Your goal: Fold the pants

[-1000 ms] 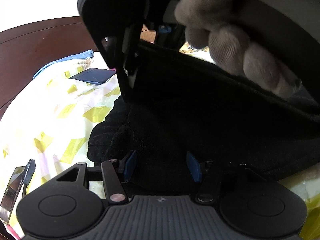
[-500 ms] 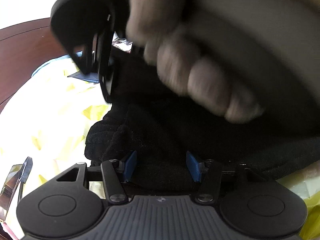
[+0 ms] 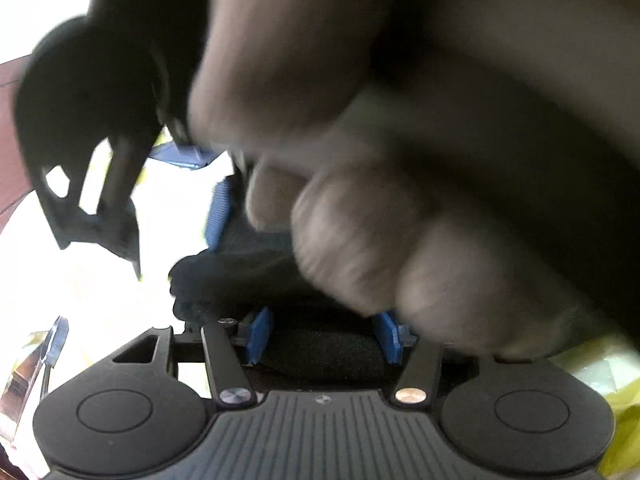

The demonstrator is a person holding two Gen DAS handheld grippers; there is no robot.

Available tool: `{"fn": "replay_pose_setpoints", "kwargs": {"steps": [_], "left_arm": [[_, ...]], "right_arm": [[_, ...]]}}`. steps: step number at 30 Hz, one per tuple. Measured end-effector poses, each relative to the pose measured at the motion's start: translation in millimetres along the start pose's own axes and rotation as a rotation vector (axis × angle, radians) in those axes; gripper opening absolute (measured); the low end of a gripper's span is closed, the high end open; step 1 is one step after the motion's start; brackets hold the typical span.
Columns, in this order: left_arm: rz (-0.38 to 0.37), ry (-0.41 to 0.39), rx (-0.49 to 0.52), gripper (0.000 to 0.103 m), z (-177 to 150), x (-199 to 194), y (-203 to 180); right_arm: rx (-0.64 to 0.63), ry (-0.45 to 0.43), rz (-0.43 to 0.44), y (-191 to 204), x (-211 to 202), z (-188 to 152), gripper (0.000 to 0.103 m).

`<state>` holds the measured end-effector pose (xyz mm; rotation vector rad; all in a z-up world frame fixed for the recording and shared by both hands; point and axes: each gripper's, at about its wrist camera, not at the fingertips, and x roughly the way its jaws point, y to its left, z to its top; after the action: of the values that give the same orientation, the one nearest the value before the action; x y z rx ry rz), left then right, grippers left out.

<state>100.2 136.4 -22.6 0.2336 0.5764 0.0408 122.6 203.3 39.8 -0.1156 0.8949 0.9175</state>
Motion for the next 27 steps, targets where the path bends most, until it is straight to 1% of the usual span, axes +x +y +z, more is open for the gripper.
{"fn": "replay_pose_setpoints", "kwargs": {"steps": [2, 5, 6, 8, 10, 12, 15, 16, 17, 18, 20, 21, 22, 24, 26, 27], "left_arm": [[0.001, -0.001, -0.005, 0.068, -0.3, -6.6, 2.6], [0.019, -0.001, 0.018, 0.068, -2.3, -19.6, 5.7], [0.029, 0.001, 0.03, 0.068, -1.0, -24.4, 6.0], [0.048, -0.002, 0.051, 0.068, 2.9, -32.2, 7.4], [0.068, -0.015, 0.078, 0.068, 8.8, -37.1, 7.7], [0.085, -0.031, 0.11, 0.068, 16.5, -39.3, 6.7], [0.096, -0.056, 0.14, 0.068, 28.1, -37.1, 3.7], [0.101, -0.055, 0.155, 0.068, 31.6, -33.8, 1.5], [0.109, -0.049, 0.17, 0.068, 34.2, -29.4, -0.4], [0.111, -0.04, 0.176, 0.068, 36.1, -23.7, -2.3], [0.073, -0.007, 0.156, 0.068, 38.7, -12.8, -4.2], [0.066, 0.01, 0.16, 0.068, 38.2, -11.9, -4.6], [0.074, 0.019, 0.178, 0.068, 38.5, -11.2, -7.4], [0.095, 0.012, 0.202, 0.068, 42.6, -19.2, -11.4], [0.103, -0.001, 0.198, 0.068, 52.3, -28.6, -11.9], [0.102, -0.016, 0.191, 0.068, 59.4, -34.7, -17.5]], "right_arm": [[-0.005, -0.045, -0.021, -1.8, -21.5, 1.2, 0.045], [0.045, -0.112, -0.092, -28.3, -64.8, -0.3, 0.047], [0.068, -0.127, -0.131, -42.3, -82.0, -3.2, 0.048], [0.107, -0.154, -0.245, -72.3, -116.6, -15.3, 0.053], [0.153, -0.161, -0.359, -102.5, -146.9, -34.5, 0.055], [0.25, -0.147, -0.464, -137.3, -174.4, -61.8, 0.055], [0.414, -0.134, -0.54, -178.6, -205.0, -109.7, 0.055], [0.458, -0.137, -0.553, -188.5, -211.8, -123.9, 0.057], [0.515, -0.146, -0.543, -199.0, -217.7, -140.3, 0.057], [0.575, -0.157, -0.514, -209.0, -220.4, -153.2, 0.057], [0.688, -0.183, -0.447, -226.9, -220.9, -175.5, 0.057], [0.721, -0.197, -0.423, -232.5, -219.8, -181.8, 0.057], [0.739, -0.217, -0.386, -236.8, -219.2, -186.1, 0.057], [0.754, -0.243, -0.324, -243.7, -215.1, -187.1, 0.057], [0.753, -0.26, -0.288, -251.1, -209.6, -183.3, 0.063], [0.752, -0.267, -0.274, -255.6, -206.6, -181.9, 0.064]]}}
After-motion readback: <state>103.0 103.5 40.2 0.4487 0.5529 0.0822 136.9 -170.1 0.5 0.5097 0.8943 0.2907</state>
